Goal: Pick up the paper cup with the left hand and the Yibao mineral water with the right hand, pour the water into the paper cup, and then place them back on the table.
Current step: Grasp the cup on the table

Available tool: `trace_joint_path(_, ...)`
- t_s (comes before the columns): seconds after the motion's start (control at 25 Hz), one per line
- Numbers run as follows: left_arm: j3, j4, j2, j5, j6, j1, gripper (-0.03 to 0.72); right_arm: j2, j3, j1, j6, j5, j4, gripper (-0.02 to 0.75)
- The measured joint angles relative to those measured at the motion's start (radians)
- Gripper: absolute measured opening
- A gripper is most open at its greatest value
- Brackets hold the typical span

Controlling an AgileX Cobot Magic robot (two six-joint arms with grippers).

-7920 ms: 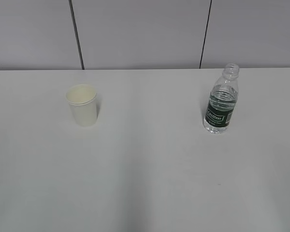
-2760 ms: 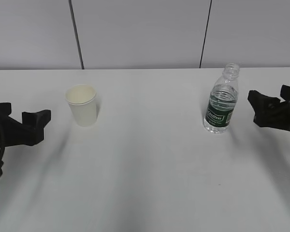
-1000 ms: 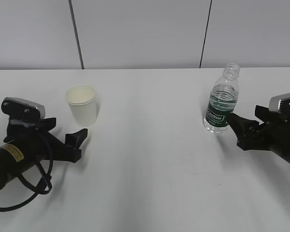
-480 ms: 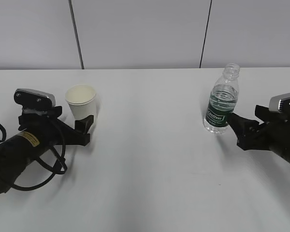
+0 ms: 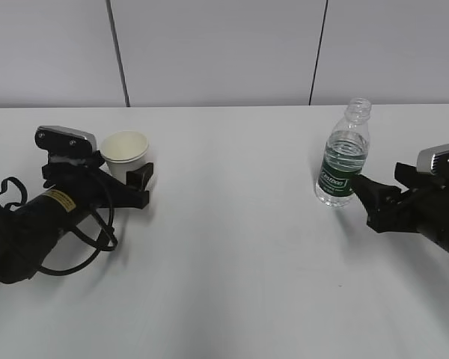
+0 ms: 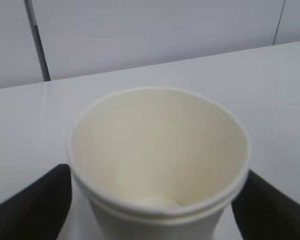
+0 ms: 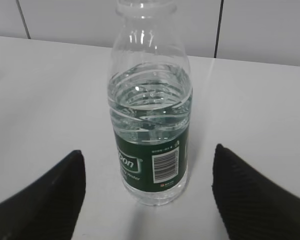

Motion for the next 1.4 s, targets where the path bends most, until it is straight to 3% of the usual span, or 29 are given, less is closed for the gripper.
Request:
trace_joint_path(0.72, -0.043, -0.030, 0.069, 0.000, 0.000, 0.000, 0.587, 0.000, 0.000, 0.000, 0.000, -0.001, 0.000, 0.585)
trace_joint_path(1.08, -0.043, -0.033, 0.069, 0.000, 0.000, 0.000, 0.461, 0.000, 0.000, 0.000, -0.002, -0.001, 0.000, 0.585)
trace_joint_path(1.4, -0.043, -0.033, 0.069, 0.000, 0.000, 0.000, 0.454, 0.032, 0.000, 0.000, 0.006, -0.005, 0.000, 0.585)
